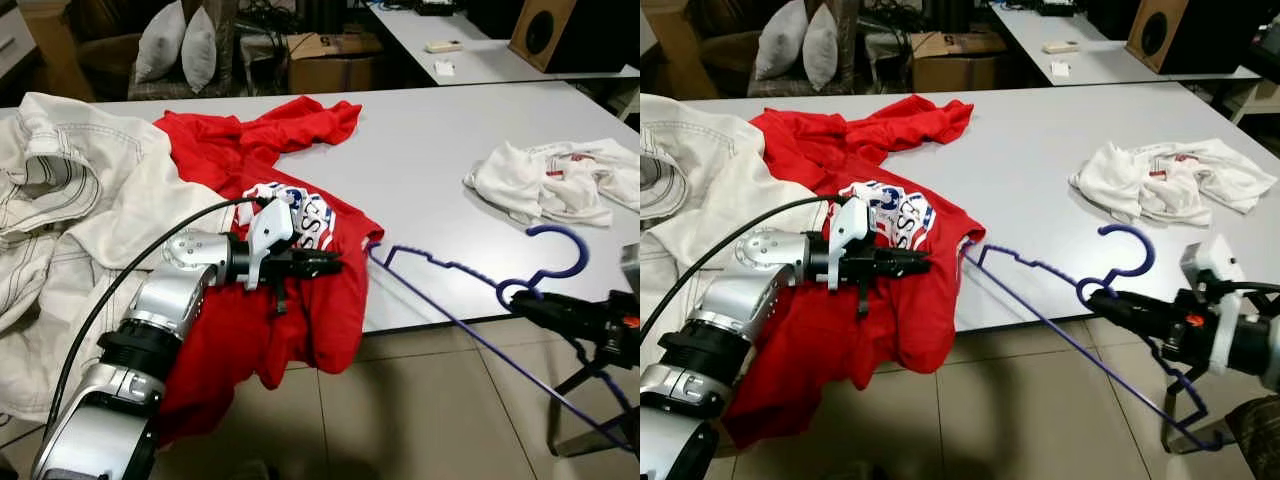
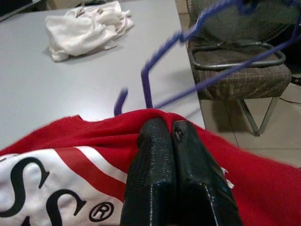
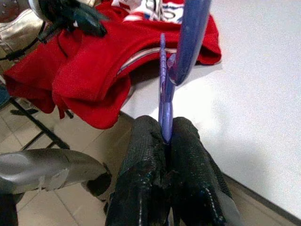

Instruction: Hang hanger

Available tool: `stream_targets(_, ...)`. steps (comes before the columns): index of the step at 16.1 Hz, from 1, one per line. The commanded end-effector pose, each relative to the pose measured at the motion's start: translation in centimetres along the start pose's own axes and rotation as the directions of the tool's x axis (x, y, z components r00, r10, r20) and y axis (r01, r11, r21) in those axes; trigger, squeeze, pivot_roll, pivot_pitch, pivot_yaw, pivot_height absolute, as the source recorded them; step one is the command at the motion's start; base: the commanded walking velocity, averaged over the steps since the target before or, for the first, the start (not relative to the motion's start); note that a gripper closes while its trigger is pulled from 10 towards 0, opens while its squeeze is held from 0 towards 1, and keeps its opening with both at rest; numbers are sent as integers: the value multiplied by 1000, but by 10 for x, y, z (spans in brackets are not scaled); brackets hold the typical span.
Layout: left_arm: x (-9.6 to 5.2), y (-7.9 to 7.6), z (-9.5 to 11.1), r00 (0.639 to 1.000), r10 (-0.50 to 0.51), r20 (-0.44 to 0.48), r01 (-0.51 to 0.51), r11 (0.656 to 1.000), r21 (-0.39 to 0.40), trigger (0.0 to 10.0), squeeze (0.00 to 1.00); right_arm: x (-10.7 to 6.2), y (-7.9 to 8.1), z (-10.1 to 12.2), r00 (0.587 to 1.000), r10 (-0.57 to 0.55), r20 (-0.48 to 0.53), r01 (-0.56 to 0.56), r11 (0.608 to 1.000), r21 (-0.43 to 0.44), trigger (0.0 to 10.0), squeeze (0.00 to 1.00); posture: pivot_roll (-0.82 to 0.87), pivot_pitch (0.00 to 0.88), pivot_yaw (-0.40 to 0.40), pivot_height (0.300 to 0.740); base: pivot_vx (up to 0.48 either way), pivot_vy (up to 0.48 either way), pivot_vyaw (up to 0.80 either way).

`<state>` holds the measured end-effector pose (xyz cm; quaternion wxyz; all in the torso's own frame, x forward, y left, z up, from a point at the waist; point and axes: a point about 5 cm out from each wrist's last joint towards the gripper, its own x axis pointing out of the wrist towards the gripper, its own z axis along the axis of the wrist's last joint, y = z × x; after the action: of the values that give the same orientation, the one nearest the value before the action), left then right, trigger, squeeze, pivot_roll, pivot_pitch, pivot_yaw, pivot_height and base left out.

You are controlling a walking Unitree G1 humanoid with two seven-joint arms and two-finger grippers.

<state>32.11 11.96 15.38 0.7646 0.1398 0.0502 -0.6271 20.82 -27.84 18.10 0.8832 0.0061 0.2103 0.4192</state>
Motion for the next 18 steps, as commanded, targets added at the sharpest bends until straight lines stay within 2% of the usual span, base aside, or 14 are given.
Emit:
stream_targets(1, 0, -1, 5, 1000, -8, 18, 8, 1000, 8, 0, 0, 4, -3, -1, 1000, -2, -2, 2, 1000, 2, 10000, 0, -31, 0, -9, 740, 0, 0, 0)
stream_targets(4, -1, 2, 9, 999, 18, 37, -18, 1000, 15, 0, 0, 12, -2, -5, 1000, 27, -4, -27, 999, 23, 10000, 0, -24, 0, -16, 740, 0, 0, 0)
stream_targets(7, 0, -2, 13, 999, -13, 53, 13, 1000, 6, 0, 0, 19, -3, -10, 999, 41, 6, -41, 998, 46, 10000, 0, -27, 0, -10, 740, 0, 0, 0)
stream_targets(12, 1, -1, 18, 996, 3, 84, -3, 1000, 2, 0, 0, 26, -1, -15, 998, 54, 28, -56, 995, 78, 10000, 0, -25, 0, -9, 740, 0, 0, 0)
stream_targets(14, 3, -6, 20, 995, -39, 92, 40, 999, -13, 0, 0, 35, -6, -17, 997, 29, 77, -38, 992, 118, 10000, 0, -25, 0, -9, 740, 0, 0, 0)
stream_targets(16, 6, -11, 14, 996, -57, 67, 59, 998, -17, 0, 0, 45, -9, -19, 987, 0, 159, -34, 978, 207, 10000, 0, -26, 0, -6, 740, 0, 0, 0)
stream_targets(17, 8, -12, 13, 996, -55, 63, 56, 998, -18, 0, 0, 51, -10, -25, 980, -15, 198, -42, 960, 278, 10000, 0, -25, 0, -7, 740, 0, 0, 0)
stream_targets(18, 8, -12, 13, 997, -55, 62, 56, 998, -17, 0, 0, 53, -10, -27, 979, -15, 205, -47, 954, 297, 10000, 0, -25, 0, -7, 740, 0, 0, 0)
